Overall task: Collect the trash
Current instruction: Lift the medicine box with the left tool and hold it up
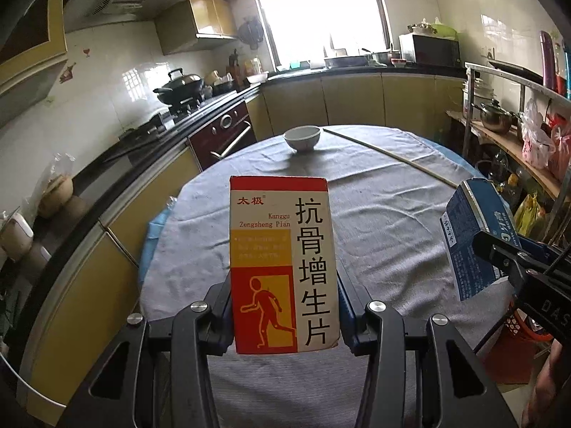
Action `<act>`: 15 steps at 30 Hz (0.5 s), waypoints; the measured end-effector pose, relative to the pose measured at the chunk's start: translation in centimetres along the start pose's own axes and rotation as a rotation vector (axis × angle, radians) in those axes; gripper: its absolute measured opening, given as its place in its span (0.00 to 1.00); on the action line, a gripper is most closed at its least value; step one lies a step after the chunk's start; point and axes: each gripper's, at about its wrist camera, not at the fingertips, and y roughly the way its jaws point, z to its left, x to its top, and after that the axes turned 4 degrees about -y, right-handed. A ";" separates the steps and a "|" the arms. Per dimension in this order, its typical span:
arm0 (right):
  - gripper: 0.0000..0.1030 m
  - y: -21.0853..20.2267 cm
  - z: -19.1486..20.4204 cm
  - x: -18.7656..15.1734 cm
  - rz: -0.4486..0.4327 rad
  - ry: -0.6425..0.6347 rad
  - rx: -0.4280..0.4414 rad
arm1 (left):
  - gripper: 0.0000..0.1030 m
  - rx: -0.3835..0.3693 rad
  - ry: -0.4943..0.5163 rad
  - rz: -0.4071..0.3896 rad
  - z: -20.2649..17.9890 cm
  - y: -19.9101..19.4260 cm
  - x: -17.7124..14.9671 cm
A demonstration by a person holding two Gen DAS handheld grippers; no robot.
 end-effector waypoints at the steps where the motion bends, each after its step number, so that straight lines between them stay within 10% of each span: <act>1: 0.47 0.0 0.1 0.0 -0.001 -0.002 0.002 | 0.47 0.001 0.000 -0.005 0.1 -0.2 0.0; 15: 0.47 -0.7 1.5 0.3 -0.024 -0.025 0.024 | 0.47 0.009 -0.006 -0.037 0.9 -1.7 0.1</act>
